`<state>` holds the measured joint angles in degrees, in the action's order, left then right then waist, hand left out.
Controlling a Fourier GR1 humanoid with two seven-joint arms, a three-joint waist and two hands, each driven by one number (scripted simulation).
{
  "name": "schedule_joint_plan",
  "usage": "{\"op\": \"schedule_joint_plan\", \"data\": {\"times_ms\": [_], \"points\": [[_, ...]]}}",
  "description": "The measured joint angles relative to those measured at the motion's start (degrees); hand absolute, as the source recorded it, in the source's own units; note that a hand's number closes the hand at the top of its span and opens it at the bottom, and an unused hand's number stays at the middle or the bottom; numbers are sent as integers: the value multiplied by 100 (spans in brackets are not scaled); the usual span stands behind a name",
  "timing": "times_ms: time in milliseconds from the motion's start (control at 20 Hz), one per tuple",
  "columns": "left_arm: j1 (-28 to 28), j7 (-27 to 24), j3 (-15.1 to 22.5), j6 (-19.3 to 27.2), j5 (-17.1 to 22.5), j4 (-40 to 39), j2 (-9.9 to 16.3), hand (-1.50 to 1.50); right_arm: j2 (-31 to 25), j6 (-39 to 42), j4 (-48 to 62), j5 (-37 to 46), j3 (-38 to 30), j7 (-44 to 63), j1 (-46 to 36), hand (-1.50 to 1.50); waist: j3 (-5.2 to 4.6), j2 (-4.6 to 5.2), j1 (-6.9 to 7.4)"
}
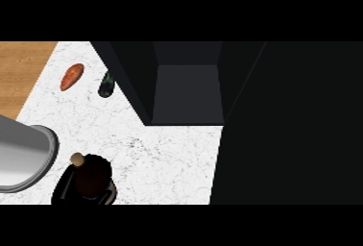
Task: Pick up the wine, place it into the cabinet and close the cabinet
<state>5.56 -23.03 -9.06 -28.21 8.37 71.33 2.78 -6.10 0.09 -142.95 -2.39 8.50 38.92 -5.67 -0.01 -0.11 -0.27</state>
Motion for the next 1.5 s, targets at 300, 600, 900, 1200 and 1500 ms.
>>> {"op": "schedule_joint_plan", "data": {"times_ms": [300, 600, 900, 1200, 1500], "points": [[-743, -564, -488, 462, -229, -695, 391, 150, 28, 73, 11, -8, 21, -173, 132, -150, -2, 7, -34], [-869, -1225, -535, 840, -472, -745, 406, 150, 11, 106, 41, -26, -188, -152, -22, -150, 0, 5, 2], [-818, -1213, -546, 933, -298, -86, 360, 150, 13, 139, 14, -40, -165, -66, 11, -150, 2, -3, 16], [-712, -67, -230, 897, 160, 1168, 105, 150, 57, 175, 26, -60, -184, -71, 70, -150, 5, -12, 30], [-629, 909, 204, 1224, 180, 2281, -119, 150, 123, 147, 17, -47, -70, -61, 110, -150, 4, -9, 23]]}}
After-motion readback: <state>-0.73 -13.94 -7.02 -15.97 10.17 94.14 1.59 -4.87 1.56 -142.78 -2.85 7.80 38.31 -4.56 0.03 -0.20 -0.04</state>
